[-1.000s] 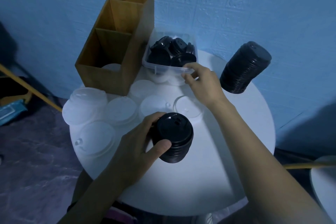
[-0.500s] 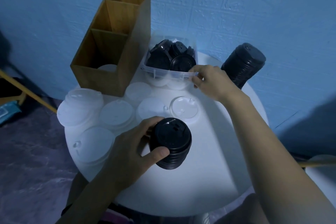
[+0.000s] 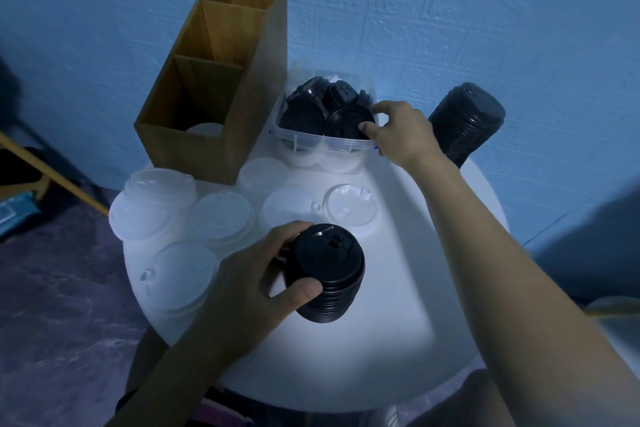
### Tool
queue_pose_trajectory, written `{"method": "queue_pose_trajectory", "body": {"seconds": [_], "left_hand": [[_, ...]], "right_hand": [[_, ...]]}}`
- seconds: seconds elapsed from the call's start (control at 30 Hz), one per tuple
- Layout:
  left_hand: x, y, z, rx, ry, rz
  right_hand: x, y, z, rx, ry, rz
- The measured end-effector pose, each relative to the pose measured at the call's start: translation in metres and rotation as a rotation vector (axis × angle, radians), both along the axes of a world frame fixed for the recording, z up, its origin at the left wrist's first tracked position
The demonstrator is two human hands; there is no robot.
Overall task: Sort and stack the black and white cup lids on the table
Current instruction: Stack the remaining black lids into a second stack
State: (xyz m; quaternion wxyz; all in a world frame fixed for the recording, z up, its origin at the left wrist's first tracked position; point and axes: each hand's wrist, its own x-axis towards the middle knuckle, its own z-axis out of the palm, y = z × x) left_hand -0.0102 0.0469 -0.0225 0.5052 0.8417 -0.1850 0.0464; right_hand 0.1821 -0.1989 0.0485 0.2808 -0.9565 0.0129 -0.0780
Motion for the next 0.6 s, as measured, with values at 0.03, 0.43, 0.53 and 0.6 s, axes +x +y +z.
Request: {"method": "queue_pose_trajectory", "body": {"seconds": [0.03,0.43,0.53,0.6], "left_hand": [[0.0,0.0,0.0,0.002,0.0,-0.001],[0.001,-0.001,-0.002,0.006,-0.011,0.0],[0.002,-0.002,-0.001,0.006,-0.003,0.008],[0.002,-0.002,-0.001,-0.005,0.014,0.01]], "right_hand": [[0.001,0.001,0.001,0.009,0.003,-0.006],[-0.062,0.004,0.037,0.332,-0.326,-0.067],[-0.107,0.01,0.027,0.371,-0.311,0.05],[-0.139,0.012,0.014,0.37,-0.282,0.108]]}}
